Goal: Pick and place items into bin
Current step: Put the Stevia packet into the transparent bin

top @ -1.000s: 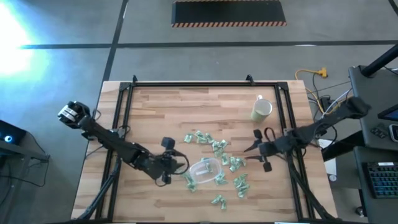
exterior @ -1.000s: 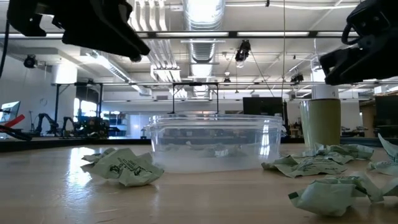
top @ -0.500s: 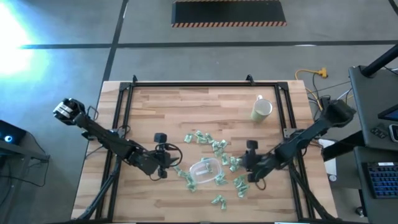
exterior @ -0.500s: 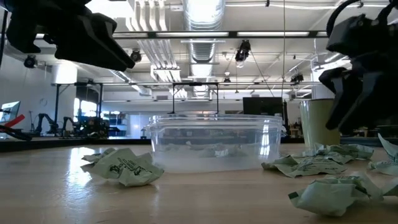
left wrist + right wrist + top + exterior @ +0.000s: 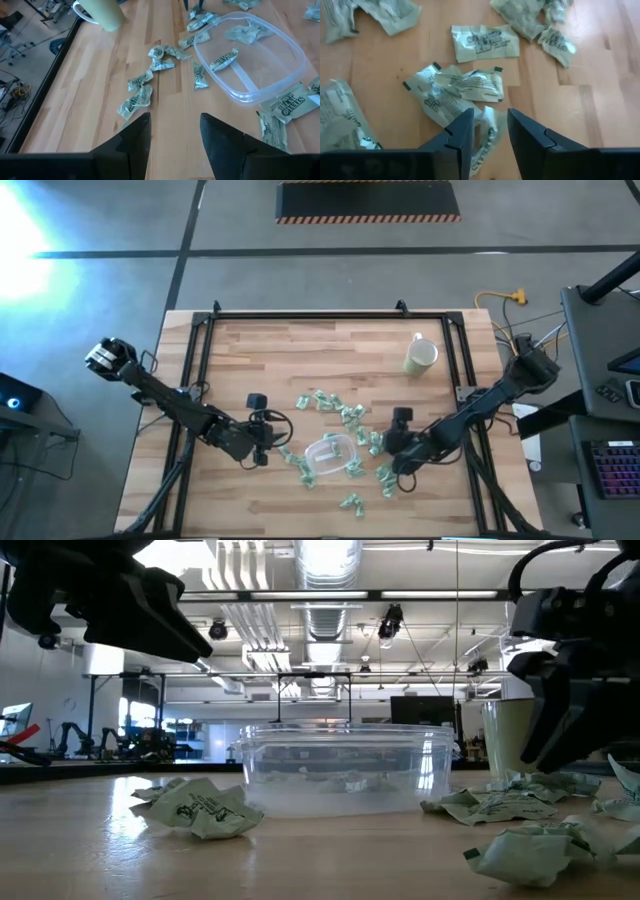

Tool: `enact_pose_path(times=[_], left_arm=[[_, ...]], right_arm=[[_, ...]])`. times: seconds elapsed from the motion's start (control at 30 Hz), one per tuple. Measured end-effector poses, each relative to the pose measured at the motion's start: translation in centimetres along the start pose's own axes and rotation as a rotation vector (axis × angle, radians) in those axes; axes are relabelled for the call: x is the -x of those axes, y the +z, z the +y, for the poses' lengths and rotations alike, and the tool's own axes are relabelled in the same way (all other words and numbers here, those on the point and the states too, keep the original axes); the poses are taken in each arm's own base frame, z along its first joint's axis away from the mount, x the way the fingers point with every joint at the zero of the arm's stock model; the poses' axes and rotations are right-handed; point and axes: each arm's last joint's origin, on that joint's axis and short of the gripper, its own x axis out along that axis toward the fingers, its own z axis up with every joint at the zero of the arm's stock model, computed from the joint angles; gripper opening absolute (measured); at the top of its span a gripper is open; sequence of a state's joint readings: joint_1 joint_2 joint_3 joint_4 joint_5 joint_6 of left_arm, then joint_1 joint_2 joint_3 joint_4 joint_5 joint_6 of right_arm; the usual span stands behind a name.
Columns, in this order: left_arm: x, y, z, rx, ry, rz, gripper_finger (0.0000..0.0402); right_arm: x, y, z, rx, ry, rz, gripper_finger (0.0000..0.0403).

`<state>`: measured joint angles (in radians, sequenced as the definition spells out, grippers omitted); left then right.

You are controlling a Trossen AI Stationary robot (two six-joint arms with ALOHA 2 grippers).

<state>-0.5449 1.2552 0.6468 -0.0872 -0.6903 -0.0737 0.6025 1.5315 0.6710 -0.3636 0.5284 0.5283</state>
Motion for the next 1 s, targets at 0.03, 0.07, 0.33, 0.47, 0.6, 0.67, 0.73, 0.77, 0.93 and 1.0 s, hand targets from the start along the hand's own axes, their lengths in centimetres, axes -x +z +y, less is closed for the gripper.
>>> enact_pose_path(times=[0.03,0.07,0.33,0.47,0.6,0.67,0.73,0.77,0.93,1.0], left_arm=[[0.0,0.0,0.0,0.0,0.0,0.0,0.0154],[0.0,0.0,0.0,0.0,0.0,0.0,0.0154],[0.0,0.0,0.0,0.0,0.0,0.001,0.0154],[0.0,0.0,0.0,0.0,0.0,0.001,0.0154],[0.0,0.0,0.0,0.0,0.0,0.001,0.0154],[0.0,0.0,0.0,0.0,0.0,0.001,0.0154],[0.0,0.0,0.0,0.0,0.0,0.001,0.0154],[0.0,0.0,0.0,0.0,0.0,0.001,0.0154],[0.0,0.0,0.0,0.0,0.0,0.001,0.0154],[0.0,0.0,0.0,0.001,0.0,0.001,0.0154]], right_arm=[[0.1,0.0,-0.1,-0.009,0.003,-0.004,0.0104],[0.2,-0.1,-0.1,-0.021,0.005,-0.007,0.0101],[-0.5,-2.1,-0.8,-0.092,-0.015,0.041,0.0084],[-0.6,-2.6,-1.0,-0.093,-0.02,0.052,0.0081],[-0.7,-2.7,-1.0,-0.091,-0.021,0.054,0.0076],[-0.7,-2.7,-1.0,-0.082,-0.021,0.055,0.0065],[-0.7,-2.7,-1.0,-0.068,-0.021,0.056,0.0049],[-0.7,-2.7,-1.0,-0.062,-0.022,0.057,0.004],[-0.6,-2.5,-1.0,-0.038,-0.022,0.049,0.0011],[-0.6,-2.4,-1.0,-0.029,-0.026,0.04,0.001]])
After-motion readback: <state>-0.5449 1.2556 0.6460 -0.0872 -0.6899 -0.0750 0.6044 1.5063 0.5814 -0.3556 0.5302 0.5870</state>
